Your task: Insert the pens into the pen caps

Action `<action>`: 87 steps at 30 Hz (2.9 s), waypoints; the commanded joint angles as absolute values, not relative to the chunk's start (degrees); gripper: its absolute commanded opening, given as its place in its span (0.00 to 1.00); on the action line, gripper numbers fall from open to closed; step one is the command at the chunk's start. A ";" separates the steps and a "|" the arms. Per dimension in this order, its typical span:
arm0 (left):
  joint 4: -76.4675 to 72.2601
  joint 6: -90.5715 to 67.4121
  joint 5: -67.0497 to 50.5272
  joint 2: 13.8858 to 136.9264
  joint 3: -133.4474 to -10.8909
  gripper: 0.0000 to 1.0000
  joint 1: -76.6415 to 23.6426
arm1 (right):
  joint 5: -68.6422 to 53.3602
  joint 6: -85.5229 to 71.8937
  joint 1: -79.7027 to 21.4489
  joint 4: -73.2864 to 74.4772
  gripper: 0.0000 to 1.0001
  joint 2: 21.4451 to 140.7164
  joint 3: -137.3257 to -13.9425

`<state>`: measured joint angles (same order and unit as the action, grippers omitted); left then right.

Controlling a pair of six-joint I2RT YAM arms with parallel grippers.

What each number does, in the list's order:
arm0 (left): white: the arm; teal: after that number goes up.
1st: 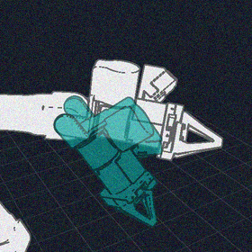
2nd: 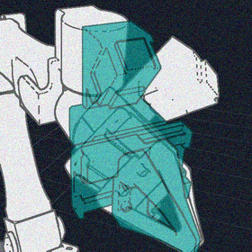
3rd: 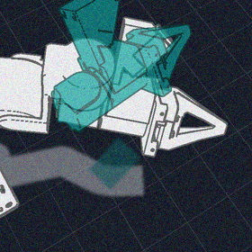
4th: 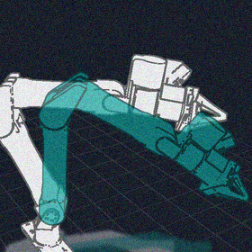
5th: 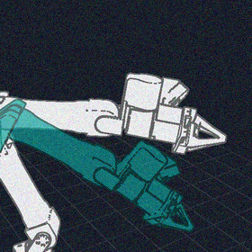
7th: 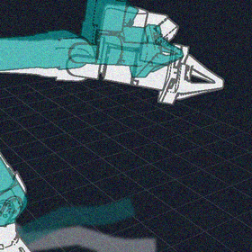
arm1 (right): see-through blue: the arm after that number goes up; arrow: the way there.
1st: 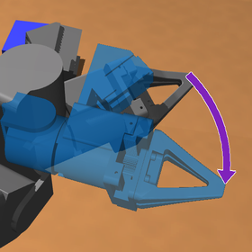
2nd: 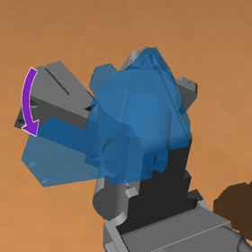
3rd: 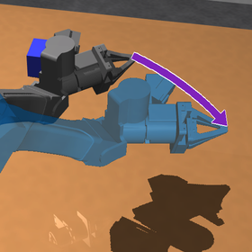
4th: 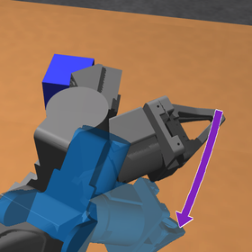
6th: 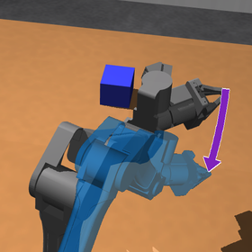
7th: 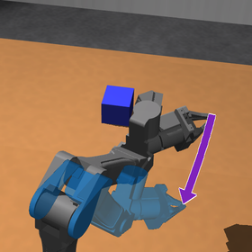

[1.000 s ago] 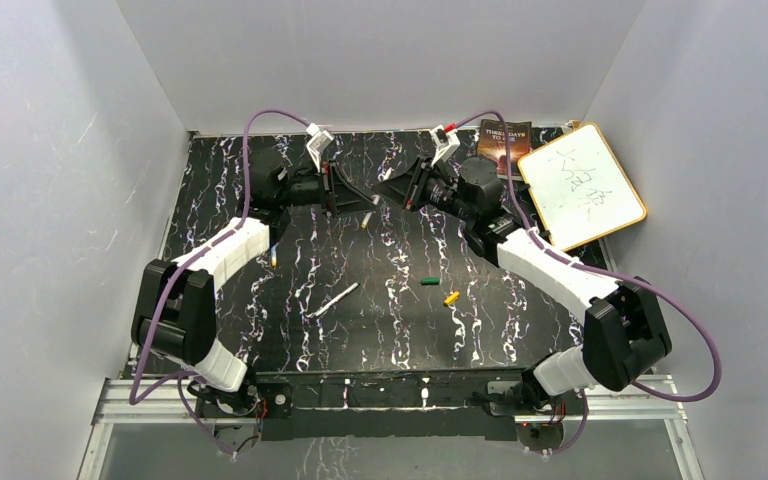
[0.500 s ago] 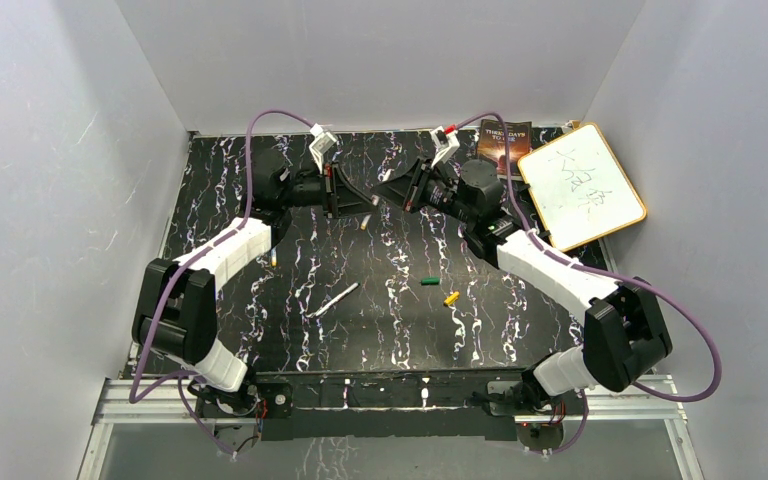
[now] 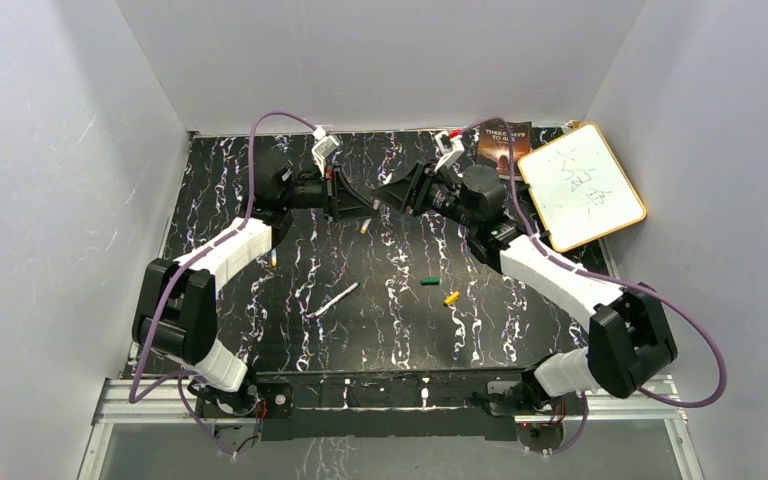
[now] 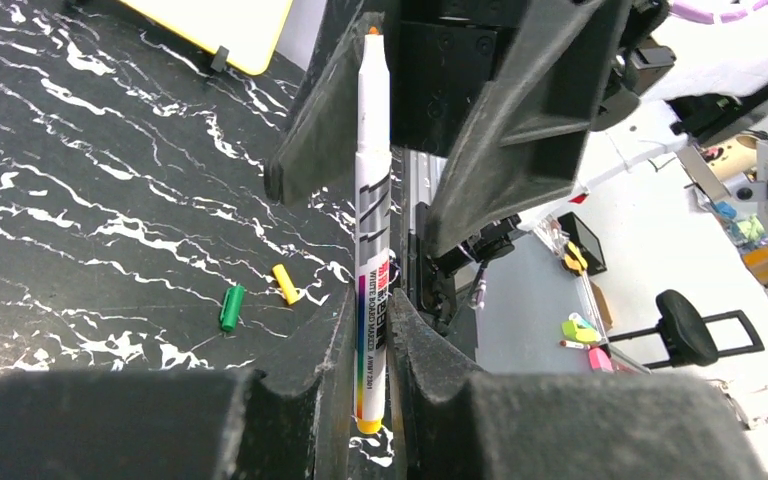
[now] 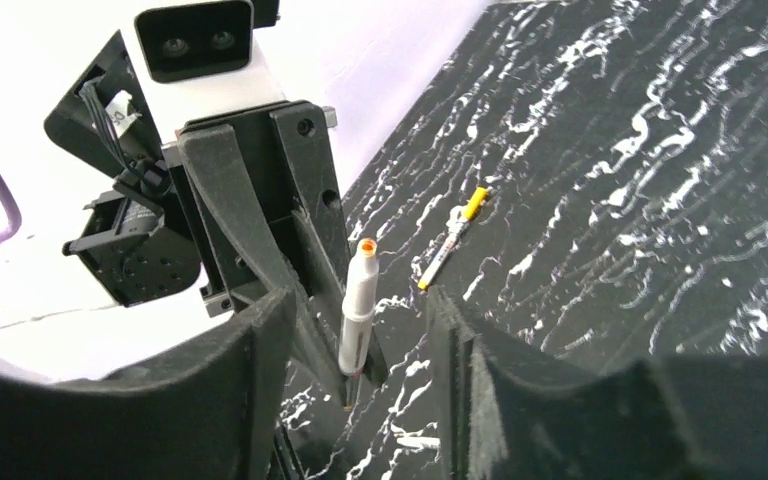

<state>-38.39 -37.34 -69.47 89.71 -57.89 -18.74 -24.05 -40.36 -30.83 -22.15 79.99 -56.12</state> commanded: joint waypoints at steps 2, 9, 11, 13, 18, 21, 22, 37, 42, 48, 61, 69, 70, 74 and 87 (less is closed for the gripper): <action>-28.33 -29.61 -63.64 88.34 -60.14 0.00 -18.62 | -15.43 -35.83 -30.75 -19.62 0.60 72.54 -53.35; -22.37 -25.79 -54.57 88.94 -61.21 0.00 -17.30 | -0.24 -33.18 -30.67 -5.39 0.60 62.59 -45.29; -20.58 -24.76 -52.46 89.32 -61.81 0.00 -17.16 | 8.43 -37.71 -30.67 3.05 0.60 60.61 -44.62; -19.97 -24.30 -51.18 89.49 -61.52 0.00 -17.11 | 17.38 -44.16 -30.65 13.56 0.60 60.37 -44.56; -20.42 -24.86 -50.16 89.02 -60.68 0.00 -17.05 | 18.47 -52.49 -30.65 25.03 0.56 60.66 -42.68; -19.56 -24.59 -49.77 89.06 -60.95 0.00 -17.07 | 18.34 -56.16 -30.78 26.19 0.54 60.01 -40.17; -19.97 -24.91 -50.01 89.03 -60.74 0.00 -17.10 | 18.71 -57.21 -30.87 25.69 0.53 59.21 -38.13; -20.09 -25.55 -50.28 91.06 -60.97 0.00 -17.06 | 16.64 -56.61 -30.94 22.58 0.36 68.04 -33.70; -19.50 -25.03 -50.21 91.06 -61.17 0.00 -17.06 | 16.90 -55.52 -31.09 23.38 0.40 71.01 -35.42; -17.58 -23.64 -49.75 91.18 -61.53 0.00 -17.06 | 17.61 -55.50 -34.25 23.42 0.39 73.33 -37.85; -16.38 -22.90 -49.88 90.53 -61.81 0.00 -17.05 | 17.10 -56.95 -37.67 25.88 0.27 78.88 -40.02; -15.91 -22.50 -49.75 90.26 -61.84 0.00 -17.05 | 16.66 -58.09 -37.73 25.15 0.12 79.44 -39.65; -15.91 -22.50 -49.75 90.26 -61.79 0.00 -17.05 | 16.49 -58.08 -37.72 25.02 0.09 79.37 -39.64; -16.00 -22.59 -49.72 90.28 -61.81 0.00 -17.05 | 15.40 -57.99 -37.71 23.56 0.00 78.66 -39.04; -16.44 -22.85 -49.90 90.62 -61.61 0.00 -17.09 | 2.61 -51.10 -37.67 10.09 0.00 76.46 -38.08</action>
<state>-16.10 -23.16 -49.01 91.59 -59.59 -17.26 7.75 -54.06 -37.50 16.86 76.44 -37.34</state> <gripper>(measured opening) 0.130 0.118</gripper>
